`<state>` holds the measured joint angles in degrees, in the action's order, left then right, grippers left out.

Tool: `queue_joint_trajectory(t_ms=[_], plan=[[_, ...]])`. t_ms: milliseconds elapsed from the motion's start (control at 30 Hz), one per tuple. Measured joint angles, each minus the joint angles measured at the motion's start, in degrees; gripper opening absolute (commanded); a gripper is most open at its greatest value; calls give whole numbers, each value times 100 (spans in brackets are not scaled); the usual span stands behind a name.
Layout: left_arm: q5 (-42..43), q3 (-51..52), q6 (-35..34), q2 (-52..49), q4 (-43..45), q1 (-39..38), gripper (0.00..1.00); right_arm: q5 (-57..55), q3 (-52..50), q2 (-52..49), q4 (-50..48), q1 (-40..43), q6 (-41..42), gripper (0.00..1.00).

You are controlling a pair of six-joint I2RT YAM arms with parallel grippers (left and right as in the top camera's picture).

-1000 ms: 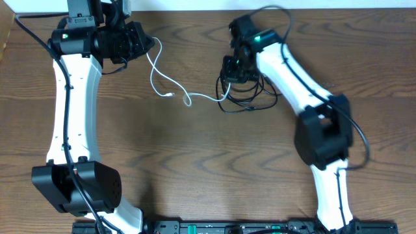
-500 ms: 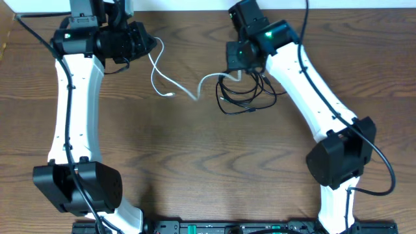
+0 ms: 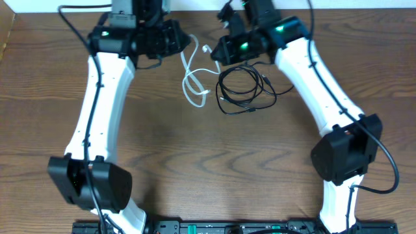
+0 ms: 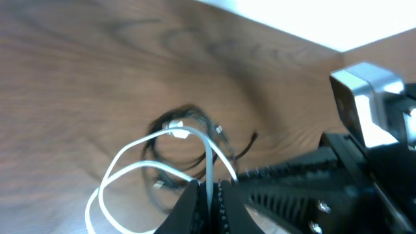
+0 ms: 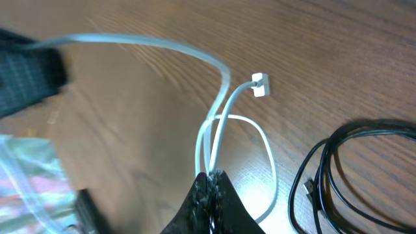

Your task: Untangle cables

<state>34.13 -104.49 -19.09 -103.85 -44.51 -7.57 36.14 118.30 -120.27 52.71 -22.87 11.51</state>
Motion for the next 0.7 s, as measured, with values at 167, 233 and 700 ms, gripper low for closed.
queue_joint_trajectory(t_ms=[167,233,700], plan=[[0,4,-879,-450,833,-315,8,942,0,0,326,667,-155,6],[0,9,-1257,-623,1067,-402,8,1261,0,0,411,903,-315,13],[2,24,-3178,-975,1755,-922,8,1788,0,-46,557,807,-979,33]])
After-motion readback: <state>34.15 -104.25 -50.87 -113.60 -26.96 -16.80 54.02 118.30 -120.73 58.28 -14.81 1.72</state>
